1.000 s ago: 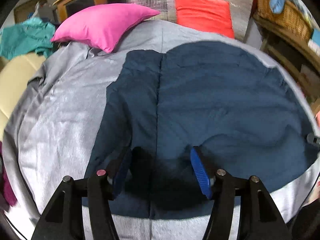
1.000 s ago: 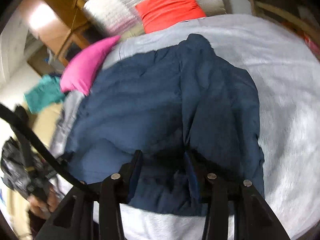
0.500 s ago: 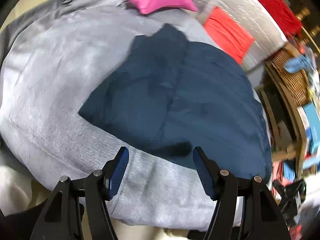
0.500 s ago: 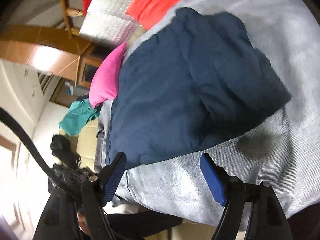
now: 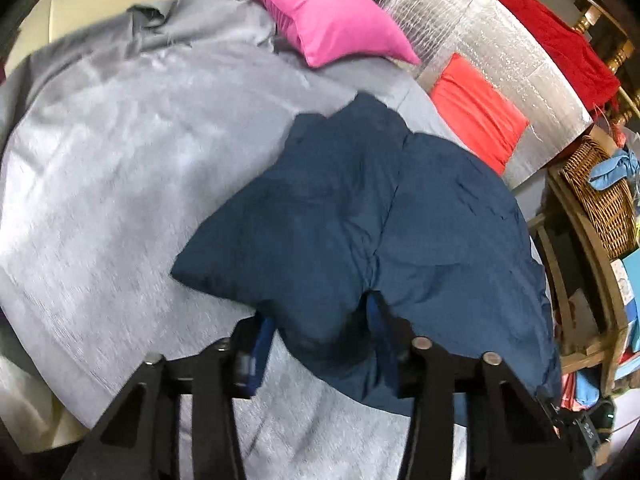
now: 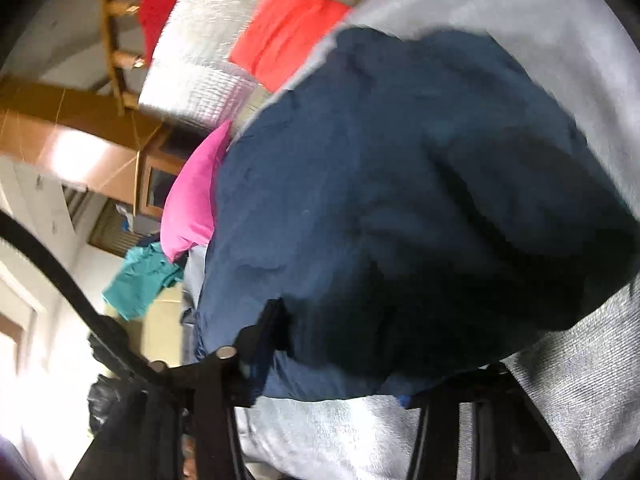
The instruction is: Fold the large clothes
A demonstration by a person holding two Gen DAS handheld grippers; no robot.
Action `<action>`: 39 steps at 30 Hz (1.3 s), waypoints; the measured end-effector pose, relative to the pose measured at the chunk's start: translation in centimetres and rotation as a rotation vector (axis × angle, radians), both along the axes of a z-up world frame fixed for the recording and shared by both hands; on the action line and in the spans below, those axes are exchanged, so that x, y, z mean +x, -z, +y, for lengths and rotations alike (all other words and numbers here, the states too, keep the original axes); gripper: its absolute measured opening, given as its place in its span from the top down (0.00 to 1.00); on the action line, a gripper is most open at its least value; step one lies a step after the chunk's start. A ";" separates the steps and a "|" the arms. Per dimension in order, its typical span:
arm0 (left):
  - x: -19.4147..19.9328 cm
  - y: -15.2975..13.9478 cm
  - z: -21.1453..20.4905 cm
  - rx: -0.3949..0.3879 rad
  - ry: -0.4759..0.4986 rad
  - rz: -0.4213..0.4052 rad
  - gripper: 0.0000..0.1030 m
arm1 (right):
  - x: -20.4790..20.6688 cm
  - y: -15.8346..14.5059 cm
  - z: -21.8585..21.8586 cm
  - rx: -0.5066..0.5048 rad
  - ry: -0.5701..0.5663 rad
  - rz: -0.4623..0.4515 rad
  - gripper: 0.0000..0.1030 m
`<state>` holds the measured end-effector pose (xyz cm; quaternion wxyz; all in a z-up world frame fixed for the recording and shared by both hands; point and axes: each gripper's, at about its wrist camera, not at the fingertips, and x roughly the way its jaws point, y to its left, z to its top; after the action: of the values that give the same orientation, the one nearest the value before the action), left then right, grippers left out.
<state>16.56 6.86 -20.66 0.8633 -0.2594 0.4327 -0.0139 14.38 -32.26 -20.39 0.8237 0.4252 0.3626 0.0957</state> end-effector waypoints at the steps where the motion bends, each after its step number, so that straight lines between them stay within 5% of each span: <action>1: 0.0 0.0 0.1 -0.008 0.001 0.001 0.56 | -0.1 -0.6 0.3 -0.025 -0.001 -0.019 0.56; 5: 0.1 1.1 -0.5 0.043 0.027 0.056 0.51 | 0.6 0.2 0.4 -0.064 -0.020 0.046 0.56; 10: -1.4 0.1 0.2 0.061 0.056 0.072 0.47 | 0.6 1.0 -1.3 0.024 -0.051 0.103 0.50; 14: -3.8 -3.0 1.8 0.165 0.017 -0.020 0.44 | -1.2 -0.4 -3.3 -0.040 -0.059 0.151 0.44; 17: -4.8 -4.9 2.9 0.273 -0.047 -0.119 0.28 | -2.8 -1.8 -5.4 -0.125 -0.015 0.156 0.44; 24: -3.0 -5.3 0.4 0.340 -0.003 -0.133 0.28 | -2.8 -5.9 -6.6 -0.305 0.060 0.079 0.43; 27: -2.0 -4.8 -1.8 0.423 0.044 -0.121 0.28 | -1.4 -6.7 -5.7 -0.343 0.033 0.049 0.51; 32: 0.6 -0.7 -2.0 0.470 0.098 0.059 0.26 | 1.4 -3.1 -5.2 -0.404 -0.045 0.191 0.51; 39: 0.1 -3.8 -2.2 0.508 0.090 -0.023 0.26 | 2.6 -5.4 -5.8 -0.400 -0.037 0.160 0.51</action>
<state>16.70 4.65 -16.84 0.9042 -0.0145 0.4236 0.0536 16.96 -38.11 -14.98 0.8583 0.2528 0.4466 0.0028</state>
